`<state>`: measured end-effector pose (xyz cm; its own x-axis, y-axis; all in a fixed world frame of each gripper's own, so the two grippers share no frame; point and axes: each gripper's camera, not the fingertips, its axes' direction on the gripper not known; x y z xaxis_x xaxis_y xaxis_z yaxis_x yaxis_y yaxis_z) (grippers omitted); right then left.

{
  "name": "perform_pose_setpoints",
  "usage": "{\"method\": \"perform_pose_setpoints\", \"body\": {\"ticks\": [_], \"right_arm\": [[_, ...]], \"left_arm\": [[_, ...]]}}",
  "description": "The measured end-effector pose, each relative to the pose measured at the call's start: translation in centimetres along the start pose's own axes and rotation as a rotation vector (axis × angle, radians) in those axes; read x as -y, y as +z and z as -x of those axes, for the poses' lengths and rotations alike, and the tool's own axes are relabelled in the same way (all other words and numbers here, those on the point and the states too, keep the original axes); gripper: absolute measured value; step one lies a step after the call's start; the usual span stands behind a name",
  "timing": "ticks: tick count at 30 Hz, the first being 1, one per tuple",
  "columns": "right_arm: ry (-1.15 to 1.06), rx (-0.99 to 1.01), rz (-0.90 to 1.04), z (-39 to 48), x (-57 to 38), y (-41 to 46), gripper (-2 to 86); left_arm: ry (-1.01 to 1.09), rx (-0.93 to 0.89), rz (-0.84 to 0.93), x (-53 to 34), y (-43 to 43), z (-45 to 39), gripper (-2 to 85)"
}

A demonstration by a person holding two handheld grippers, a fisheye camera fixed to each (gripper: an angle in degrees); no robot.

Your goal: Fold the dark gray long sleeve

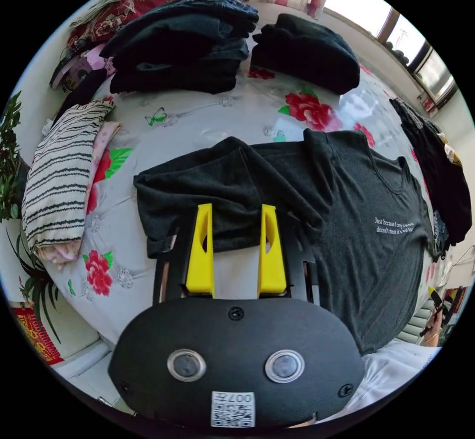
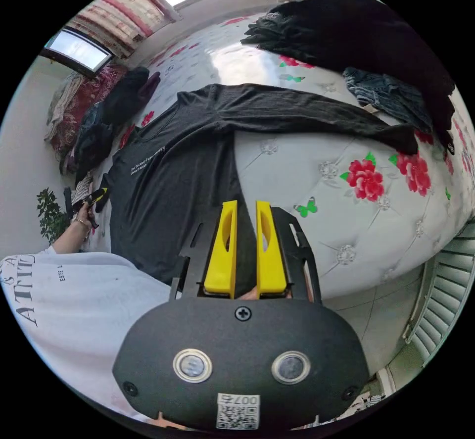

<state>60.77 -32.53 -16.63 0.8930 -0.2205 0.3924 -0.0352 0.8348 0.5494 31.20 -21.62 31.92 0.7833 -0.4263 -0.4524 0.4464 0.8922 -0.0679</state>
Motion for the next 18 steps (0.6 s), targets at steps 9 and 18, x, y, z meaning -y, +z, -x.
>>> {"method": "perform_pose_setpoints", "body": {"ticks": [9,18], "right_arm": [[-0.118,0.031,0.036,7.9,1.2,0.6,3.8],[-0.202,0.054,0.042,9.4,1.6,0.1,3.1]], "left_arm": [[-0.424,-0.331,-0.319,-5.3,-8.7,17.0,-0.1],[-0.507,-0.442,-0.711,-7.8,-21.1,21.4,-0.4]]}}
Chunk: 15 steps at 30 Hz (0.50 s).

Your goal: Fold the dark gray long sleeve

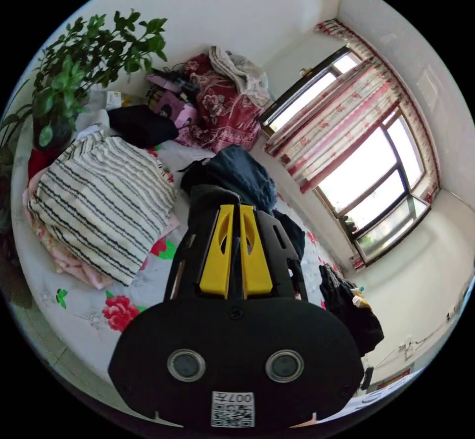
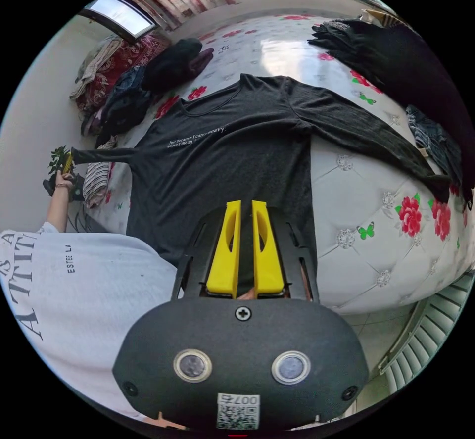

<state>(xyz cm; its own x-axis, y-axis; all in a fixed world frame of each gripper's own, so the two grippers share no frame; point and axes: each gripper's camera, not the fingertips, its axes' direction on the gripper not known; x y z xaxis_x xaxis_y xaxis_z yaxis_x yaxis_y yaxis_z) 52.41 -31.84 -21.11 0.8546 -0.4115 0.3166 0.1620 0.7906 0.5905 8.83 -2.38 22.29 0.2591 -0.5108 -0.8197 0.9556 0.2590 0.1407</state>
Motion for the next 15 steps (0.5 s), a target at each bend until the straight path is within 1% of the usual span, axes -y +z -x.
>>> {"method": "perform_pose_setpoints", "body": {"ticks": [2,4,5,7,8,10,11,12,13,14,15], "right_arm": [[0.001,0.010,-0.002,-0.6,-0.2,-0.4,3.1],[0.003,0.016,-0.018,-1.6,-0.4,-1.4,3.3],[0.005,0.017,-0.026,-1.9,-0.5,-1.8,3.3],[0.024,0.025,-0.059,-3.4,-1.0,-3.4,3.5],[0.031,0.026,-0.069,-3.8,-1.2,-3.8,3.6],[0.063,0.029,-0.097,-5.7,-2.1,-5.1,4.1],[0.073,0.029,-0.099,-6.3,-2.3,-5.3,4.2],[0.092,0.033,-0.102,-7.4,-2.8,-5.6,4.6],[0.113,0.041,-0.103,-8.5,-3.2,-5.8,5.0],[0.123,0.047,-0.103,-9.1,-3.3,-5.9,5.2],[0.137,0.063,-0.102,-10.0,-3.5,-6.0,5.6]], "left_arm": [[0.092,-0.071,0.030,-0.6,1.1,-4.7,-0.4],[0.241,-0.205,0.100,-2.8,3.4,-12.6,-0.2],[0.281,-0.245,0.123,-3.7,4.0,-14.8,-0.1],[0.450,-0.416,0.239,-8.9,6.6,-23.8,0.4],[0.491,-0.460,0.272,-10.6,7.2,-26.1,0.7],[0.613,-0.633,0.447,-18.6,10.1,-33.6,2.3],[0.634,-0.671,0.505,-20.9,11.1,-35.1,2.8],[0.668,-0.727,0.632,-25.8,13.3,-37.6,4.6],[0.684,-0.726,0.756,-30.8,15.8,-39.1,6.6],[0.691,-0.711,0.813,-33.3,16.9,-39.5,7.6],[0.708,-0.669,0.922,-37.7,18.8,-39.7,9.0]]}}
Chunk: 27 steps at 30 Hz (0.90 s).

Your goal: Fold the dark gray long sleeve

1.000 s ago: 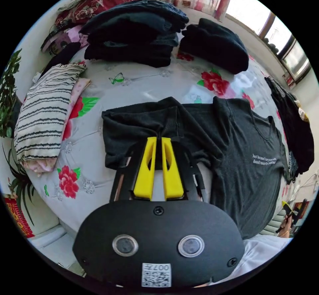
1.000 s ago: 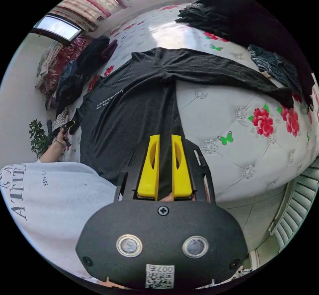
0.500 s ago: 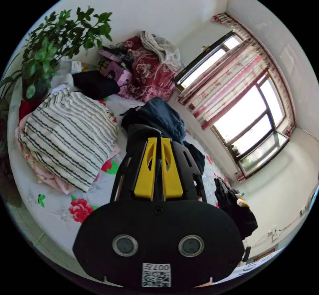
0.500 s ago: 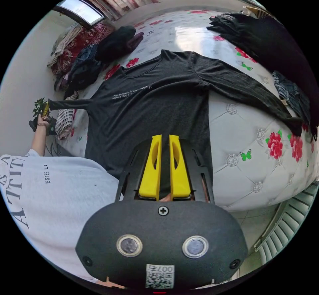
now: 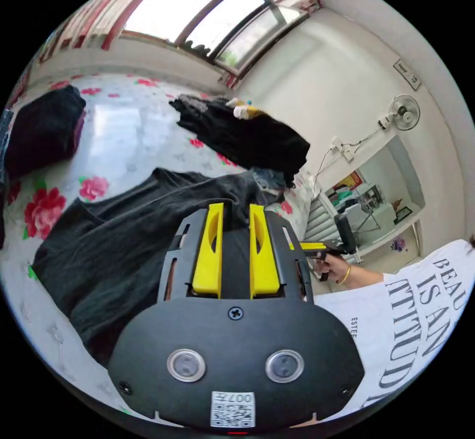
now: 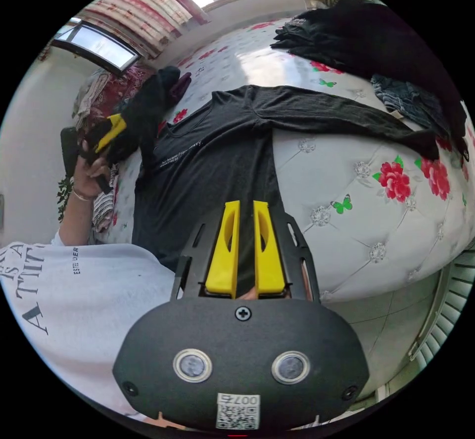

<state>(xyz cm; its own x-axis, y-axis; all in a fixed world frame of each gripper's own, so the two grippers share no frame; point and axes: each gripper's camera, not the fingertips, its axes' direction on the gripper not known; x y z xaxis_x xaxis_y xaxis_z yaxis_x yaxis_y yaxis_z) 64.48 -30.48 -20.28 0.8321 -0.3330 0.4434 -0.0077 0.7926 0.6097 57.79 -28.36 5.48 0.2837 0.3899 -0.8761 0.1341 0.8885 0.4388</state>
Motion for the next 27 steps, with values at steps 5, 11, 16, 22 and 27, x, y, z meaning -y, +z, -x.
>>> {"method": "perform_pose_setpoints", "body": {"ticks": [5,11,16,22,27], "right_arm": [[-0.015,0.022,-0.002,-1.8,0.8,-0.4,6.6],[-0.149,0.055,0.049,-1.2,5.0,1.7,7.2],[-0.123,-0.006,0.026,-5.2,6.5,0.5,8.0],[0.440,0.017,-0.324,-25.9,6.9,-11.5,9.6],[0.690,-0.068,-0.500,-34.4,7.0,-16.9,9.2]], "left_arm": [[-0.070,0.137,0.105,-5.4,4.7,0.3,9.5],[-0.268,0.597,0.151,-12.6,-1.2,5.3,8.7],[-0.579,0.688,0.108,-19.3,-6.2,8.7,7.6],[-0.823,0.645,-0.007,-23.7,-7.8,8.5,6.4],[-0.945,0.601,-0.077,-24.3,-8.2,8.4,6.4]]}}
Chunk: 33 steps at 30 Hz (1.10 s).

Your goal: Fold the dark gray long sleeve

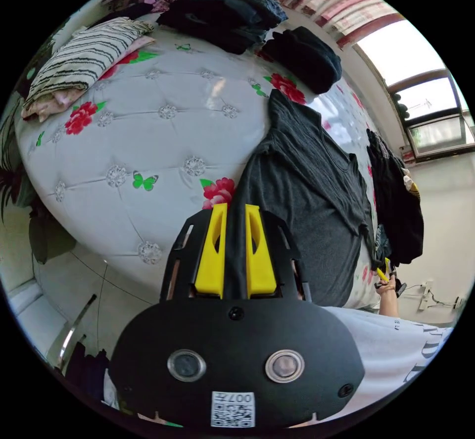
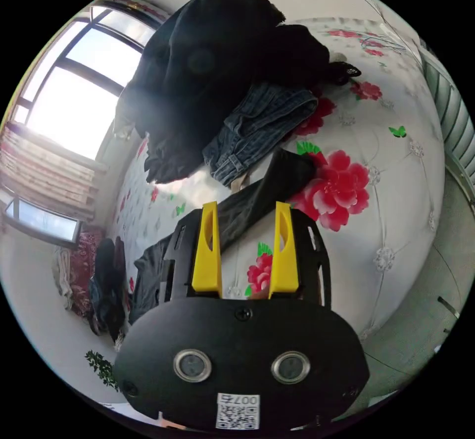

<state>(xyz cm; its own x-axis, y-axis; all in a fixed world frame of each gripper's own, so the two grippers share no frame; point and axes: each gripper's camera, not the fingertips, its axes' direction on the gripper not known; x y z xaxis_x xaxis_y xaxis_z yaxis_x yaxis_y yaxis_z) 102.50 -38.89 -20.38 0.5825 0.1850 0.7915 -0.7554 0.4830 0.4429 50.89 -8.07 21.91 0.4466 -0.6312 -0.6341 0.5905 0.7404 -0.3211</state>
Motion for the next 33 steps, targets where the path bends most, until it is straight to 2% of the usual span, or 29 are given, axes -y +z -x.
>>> {"method": "perform_pose_setpoints", "body": {"ticks": [6,8,11,14,16,17,19,20,22,26,28,30,33], "right_arm": [[0.095,-0.149,0.031,-1.7,1.5,3.4,1.4],[0.084,-0.045,-0.004,-1.3,1.1,2.2,0.6],[-0.082,0.149,-0.095,4.3,0.1,-1.5,0.0],[-0.355,0.357,-0.112,15.4,-3.0,-5.2,-0.2],[-0.645,0.539,-0.106,26.3,-9.2,-8.5,-0.2],[-0.723,0.580,-0.099,29.0,-11.3,-9.2,-0.2],[-1.001,0.717,-0.054,38.3,-21.8,-11.4,-0.1],[-1.056,0.747,-0.040,40.1,-24.7,-11.6,0.0],[-1.249,0.829,0.029,45.5,-37.5,-11.3,0.3],[-1.394,0.807,0.276,48.2,-56.5,-4.7,1.9],[-1.450,0.681,0.588,47.5,-66.8,2.0,3.1],[-1.450,0.622,0.765,45.9,-71.4,5.0,3.9],[-1.476,0.517,0.753,43.1,-72.7,5.4,5.0]], "left_arm": [[-0.120,-0.001,-0.021,-0.9,-1.1,1.0,6.3],[-0.157,-0.014,-0.048,-1.5,-2.0,1.8,6.1],[-0.204,-0.011,-0.077,-2.8,-3.1,3.5,6.0],[-0.265,-0.019,-0.089,-4.2,-3.6,6.0,6.0],[-0.316,-0.049,-0.114,-5.6,-4.1,7.9,6.1],[-0.325,-0.057,-0.122,-5.9,-4.2,8.4,6.2],[-0.328,-0.076,-0.145,-6.9,-4.8,9.8,6.4],[-0.322,-0.076,-0.149,-7.1,-4.9,10.1,6.5],[-0.283,-0.066,-0.155,-7.6,-5.5,11.0,6.6],[-0.194,-0.090,-0.139,-8.0,-5.3,11.9,7.2],[-0.136,-0.095,-0.093,-8.1,-4.7,12.3,7.9],[-0.083,-0.085,-0.068,-8.2,-4.5,12.5,8.2],[0.008,-0.075,-0.027,-8.3,-4.3,12.9,8.8]]}}
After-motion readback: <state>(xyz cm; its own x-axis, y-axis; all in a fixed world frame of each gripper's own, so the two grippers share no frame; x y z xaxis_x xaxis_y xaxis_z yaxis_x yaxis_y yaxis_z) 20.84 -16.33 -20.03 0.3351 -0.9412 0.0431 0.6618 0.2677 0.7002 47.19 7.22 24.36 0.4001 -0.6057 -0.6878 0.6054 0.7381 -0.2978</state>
